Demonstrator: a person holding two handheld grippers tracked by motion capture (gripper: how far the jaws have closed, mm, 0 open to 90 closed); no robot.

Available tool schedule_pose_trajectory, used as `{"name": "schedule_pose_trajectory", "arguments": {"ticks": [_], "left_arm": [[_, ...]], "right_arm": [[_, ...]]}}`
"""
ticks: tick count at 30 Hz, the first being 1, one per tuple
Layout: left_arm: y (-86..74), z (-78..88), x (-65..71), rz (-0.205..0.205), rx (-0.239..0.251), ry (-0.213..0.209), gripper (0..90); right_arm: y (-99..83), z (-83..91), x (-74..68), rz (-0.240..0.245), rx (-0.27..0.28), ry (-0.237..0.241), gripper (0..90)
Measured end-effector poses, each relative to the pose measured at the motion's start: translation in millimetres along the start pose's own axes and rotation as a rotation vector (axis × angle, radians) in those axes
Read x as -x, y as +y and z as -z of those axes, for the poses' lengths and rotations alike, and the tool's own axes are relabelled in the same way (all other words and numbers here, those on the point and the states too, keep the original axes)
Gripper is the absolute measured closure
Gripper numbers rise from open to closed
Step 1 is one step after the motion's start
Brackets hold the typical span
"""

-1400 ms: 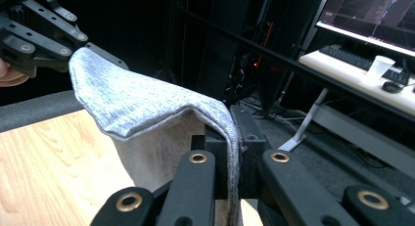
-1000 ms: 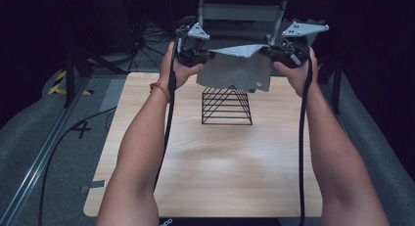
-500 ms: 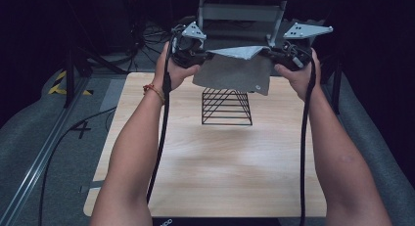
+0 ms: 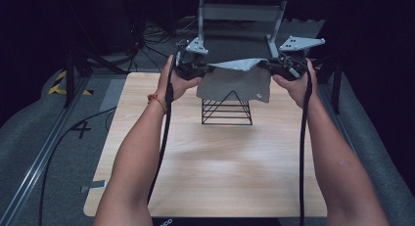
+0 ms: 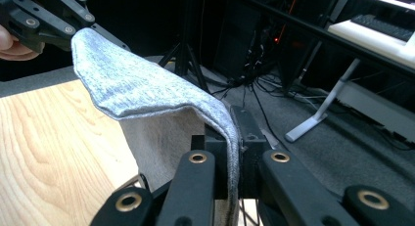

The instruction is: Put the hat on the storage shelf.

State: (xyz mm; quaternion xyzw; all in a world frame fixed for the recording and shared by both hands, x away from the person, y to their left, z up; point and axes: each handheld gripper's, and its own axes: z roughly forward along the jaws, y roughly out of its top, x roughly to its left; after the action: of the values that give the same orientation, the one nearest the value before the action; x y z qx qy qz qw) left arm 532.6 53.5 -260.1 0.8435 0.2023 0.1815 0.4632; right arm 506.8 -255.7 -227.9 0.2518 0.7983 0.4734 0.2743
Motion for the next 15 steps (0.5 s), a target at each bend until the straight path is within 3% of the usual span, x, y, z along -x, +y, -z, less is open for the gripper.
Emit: {"name": "schedule_pose_trajectory", "arguments": {"ticks": [10,15], "left_arm": [[-34.1,-23.9,3.4,0.036,-0.033,-0.013,86.3],[-50.9,-32.0,1.0,0.088,-0.028,-0.018,85.7]], "right_arm": [[-34.4,-20.4,-0.1,-0.042,-0.038,0.032,87.6],[-45.9,-29.8,-4.6,-0.039,-0.066,0.036,87.6]]}}
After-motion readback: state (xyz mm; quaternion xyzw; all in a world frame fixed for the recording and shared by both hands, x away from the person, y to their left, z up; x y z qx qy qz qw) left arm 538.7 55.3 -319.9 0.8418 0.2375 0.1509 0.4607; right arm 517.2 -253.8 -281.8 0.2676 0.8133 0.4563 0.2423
